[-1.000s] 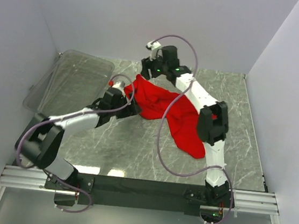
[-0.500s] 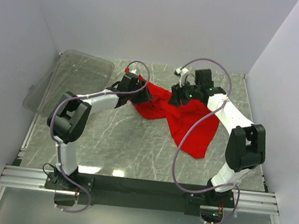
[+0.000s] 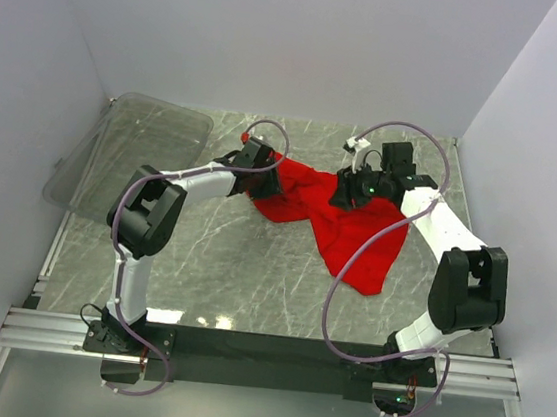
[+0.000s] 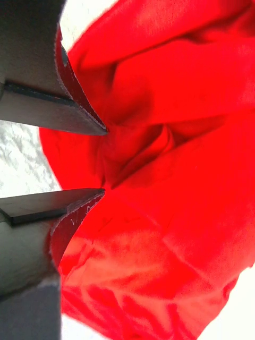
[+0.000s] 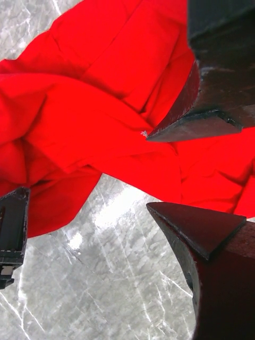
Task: Fold and stack the t-shirts
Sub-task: Flatten the tshirt out
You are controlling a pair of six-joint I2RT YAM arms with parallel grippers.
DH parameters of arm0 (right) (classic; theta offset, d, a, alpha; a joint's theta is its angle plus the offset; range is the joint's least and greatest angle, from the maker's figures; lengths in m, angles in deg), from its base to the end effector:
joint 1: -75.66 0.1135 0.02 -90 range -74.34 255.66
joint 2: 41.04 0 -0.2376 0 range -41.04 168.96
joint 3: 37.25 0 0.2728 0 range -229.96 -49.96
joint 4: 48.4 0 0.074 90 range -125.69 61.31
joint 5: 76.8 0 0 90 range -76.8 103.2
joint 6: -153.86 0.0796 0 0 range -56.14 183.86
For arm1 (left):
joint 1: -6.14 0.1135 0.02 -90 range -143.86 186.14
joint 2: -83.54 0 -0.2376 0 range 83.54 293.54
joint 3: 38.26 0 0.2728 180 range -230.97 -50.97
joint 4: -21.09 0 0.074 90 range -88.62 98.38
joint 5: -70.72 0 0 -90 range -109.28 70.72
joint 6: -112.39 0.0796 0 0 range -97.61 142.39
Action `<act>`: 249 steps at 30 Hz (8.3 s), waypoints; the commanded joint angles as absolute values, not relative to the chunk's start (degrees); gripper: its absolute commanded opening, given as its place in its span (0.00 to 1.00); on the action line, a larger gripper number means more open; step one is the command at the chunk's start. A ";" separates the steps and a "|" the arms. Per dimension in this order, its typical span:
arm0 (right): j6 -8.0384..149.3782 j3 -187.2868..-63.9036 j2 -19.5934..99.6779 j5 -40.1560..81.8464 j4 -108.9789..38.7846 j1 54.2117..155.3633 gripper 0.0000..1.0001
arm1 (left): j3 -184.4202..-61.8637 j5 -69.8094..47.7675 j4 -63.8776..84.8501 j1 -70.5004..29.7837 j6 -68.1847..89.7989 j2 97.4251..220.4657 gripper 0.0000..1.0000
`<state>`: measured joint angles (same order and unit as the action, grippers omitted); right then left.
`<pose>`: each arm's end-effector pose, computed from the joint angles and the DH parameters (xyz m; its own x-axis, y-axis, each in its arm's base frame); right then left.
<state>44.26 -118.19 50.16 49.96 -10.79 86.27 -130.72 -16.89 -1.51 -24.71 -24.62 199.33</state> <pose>0.3705 0.1179 0.2003 -0.5049 -0.3680 -0.7808 -0.7552 0.6264 0.1931 0.4109 -0.2493 0.1091 -0.8136 -0.3653 -0.4523 -0.0849 0.8442 -0.5292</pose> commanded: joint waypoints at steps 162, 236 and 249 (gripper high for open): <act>20.70 -109.90 43.25 45.29 6.85 76.36 0.57 | -138.95 4.71 -11.92 -20.67 -24.02 198.50 0.36; 13.67 -106.47 36.13 43.09 11.06 74.18 0.57 | -126.14 3.21 -10.43 -14.96 -24.10 178.48 0.01; 1.20 -101.38 35.69 39.41 19.23 75.40 0.57 | -117.50 5.42 -10.07 -12.05 -24.99 170.91 0.01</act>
<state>6.38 -102.89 36.67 42.24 15.68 74.60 -116.60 4.84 -10.99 -12.73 -24.90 172.53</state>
